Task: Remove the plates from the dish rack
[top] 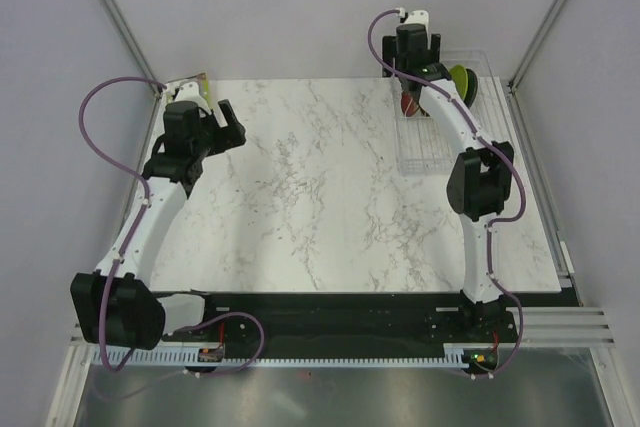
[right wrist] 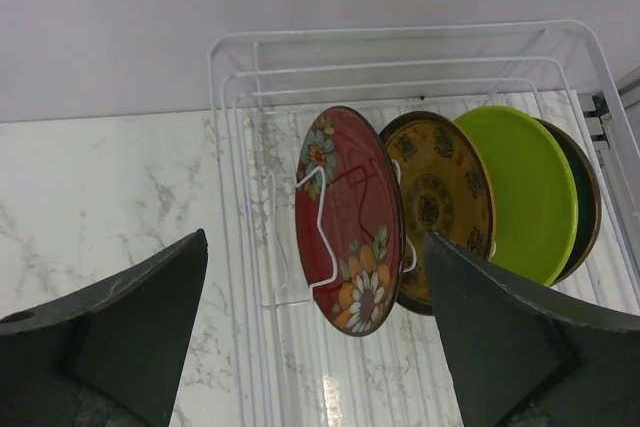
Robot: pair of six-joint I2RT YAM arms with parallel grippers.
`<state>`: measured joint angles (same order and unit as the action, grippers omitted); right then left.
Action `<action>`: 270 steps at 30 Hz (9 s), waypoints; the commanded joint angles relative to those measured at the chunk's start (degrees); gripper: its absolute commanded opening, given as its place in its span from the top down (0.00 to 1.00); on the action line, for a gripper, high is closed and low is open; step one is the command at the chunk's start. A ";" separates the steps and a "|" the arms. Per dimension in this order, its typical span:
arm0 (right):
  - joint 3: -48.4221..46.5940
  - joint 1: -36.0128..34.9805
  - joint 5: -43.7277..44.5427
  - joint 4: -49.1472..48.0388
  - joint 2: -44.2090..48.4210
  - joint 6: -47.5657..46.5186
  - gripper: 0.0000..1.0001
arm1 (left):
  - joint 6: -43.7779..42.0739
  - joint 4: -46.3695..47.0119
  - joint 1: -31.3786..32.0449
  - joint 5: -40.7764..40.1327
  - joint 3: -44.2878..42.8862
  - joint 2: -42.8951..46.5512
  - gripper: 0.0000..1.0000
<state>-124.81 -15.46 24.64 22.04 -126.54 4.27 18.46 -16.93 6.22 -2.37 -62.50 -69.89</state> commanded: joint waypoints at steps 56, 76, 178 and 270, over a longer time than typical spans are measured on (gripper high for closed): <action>10.46 -2.72 22.64 -18.35 12.34 -22.82 1.00 | 5.61 7.52 -0.24 11.59 2.21 -6.49 0.00; 40.60 -9.49 -24.54 -12.36 37.95 18.56 1.00 | 22.75 38.01 -0.24 36.03 17.93 -5.17 0.00; -3.42 11.51 -3.11 -0.16 -10.21 -0.32 0.56 | 15.82 17.37 -15.45 14.23 26.38 2.83 0.44; 64.44 -7.92 -29.30 -14.40 51.57 25.09 0.24 | 19.16 36.79 -12.46 26.54 36.22 -8.68 0.98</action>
<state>-59.05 -24.56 -5.65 5.17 -75.99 32.56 40.99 16.93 -6.04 24.03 -25.34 -75.77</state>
